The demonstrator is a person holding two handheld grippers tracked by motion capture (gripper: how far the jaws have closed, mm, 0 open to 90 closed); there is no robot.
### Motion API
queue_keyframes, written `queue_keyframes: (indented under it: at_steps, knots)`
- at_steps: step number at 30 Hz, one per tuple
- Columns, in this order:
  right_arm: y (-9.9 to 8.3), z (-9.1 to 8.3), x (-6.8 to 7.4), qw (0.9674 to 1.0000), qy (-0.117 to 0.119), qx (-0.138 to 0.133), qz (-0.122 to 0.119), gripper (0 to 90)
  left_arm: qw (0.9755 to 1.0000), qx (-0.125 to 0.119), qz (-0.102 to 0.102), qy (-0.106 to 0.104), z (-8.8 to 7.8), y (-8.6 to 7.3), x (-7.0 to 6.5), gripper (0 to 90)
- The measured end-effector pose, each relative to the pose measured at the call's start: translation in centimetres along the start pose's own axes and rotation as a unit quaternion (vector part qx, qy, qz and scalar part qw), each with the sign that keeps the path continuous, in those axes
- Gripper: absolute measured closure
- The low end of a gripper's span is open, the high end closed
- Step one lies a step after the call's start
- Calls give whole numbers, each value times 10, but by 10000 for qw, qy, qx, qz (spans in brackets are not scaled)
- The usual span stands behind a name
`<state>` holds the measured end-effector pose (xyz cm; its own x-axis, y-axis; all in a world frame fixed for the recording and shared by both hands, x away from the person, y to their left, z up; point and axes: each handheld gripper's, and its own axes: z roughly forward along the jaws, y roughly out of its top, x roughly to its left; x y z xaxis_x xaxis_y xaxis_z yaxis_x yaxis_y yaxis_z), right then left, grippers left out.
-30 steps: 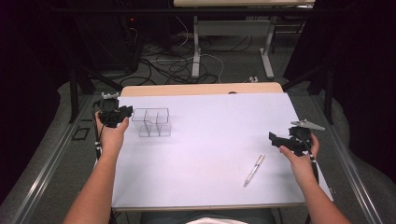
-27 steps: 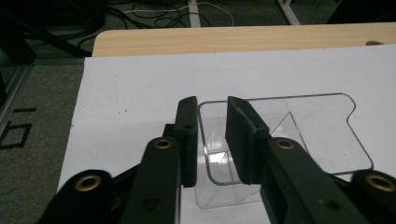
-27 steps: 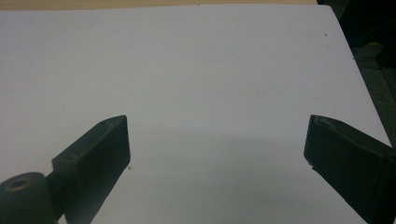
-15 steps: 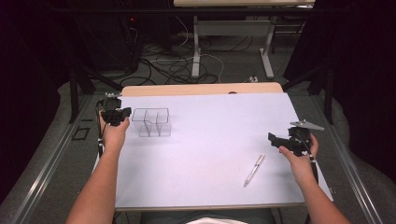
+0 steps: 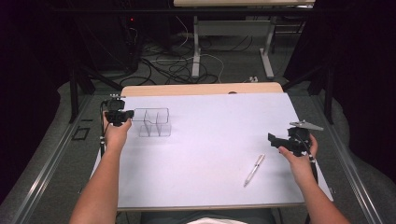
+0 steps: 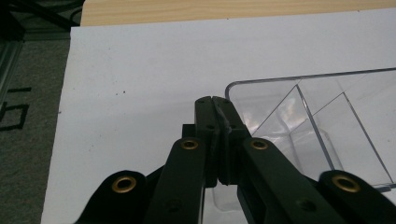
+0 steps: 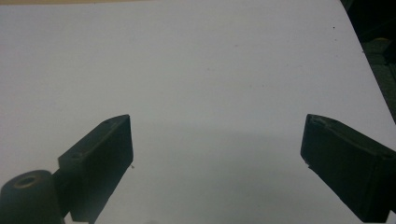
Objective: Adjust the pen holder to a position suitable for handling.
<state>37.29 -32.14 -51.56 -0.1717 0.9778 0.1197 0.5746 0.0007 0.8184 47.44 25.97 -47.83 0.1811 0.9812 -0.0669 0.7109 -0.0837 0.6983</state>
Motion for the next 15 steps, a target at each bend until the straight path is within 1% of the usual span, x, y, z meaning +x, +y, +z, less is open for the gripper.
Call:
queue_keyframes:
  at_steps: [3, 5, 9, 10, 11, 13, 15]
  knots:
    - [0, 0, 0, 10000, 5, 6, 0, 90, 10000, 15, -2, -10, 0, -1, 0, 900]
    - [0, 0, 1, 10000, 7, 7, -2, 90, 10000, -62, -32, -16, 0, -2, 0, 900]
    - [0, 1, 2, 10000, 27, 6, -13, 92, 10000, -70, -26, -14, -1, -3, 0, 900]
    - [0, 2, 2, 10000, 28, 1, -25, 94, 9999, -103, -30, -6, 0, -4, 0, 900]
    - [0, 2, 2, 10000, 35, 6, -48, 95, 10000, -81, -11, -18, -1, -4, -1, 900]
    - [0, 3, 3, 10000, 37, 19, -18, 95, 10000, -77, -2, -41, -1, -4, -3, 900]
    - [1, 4, 3, 10000, 52, 40, -45, 97, 9999, -128, -2, -72, -1, -6, -5, 900]
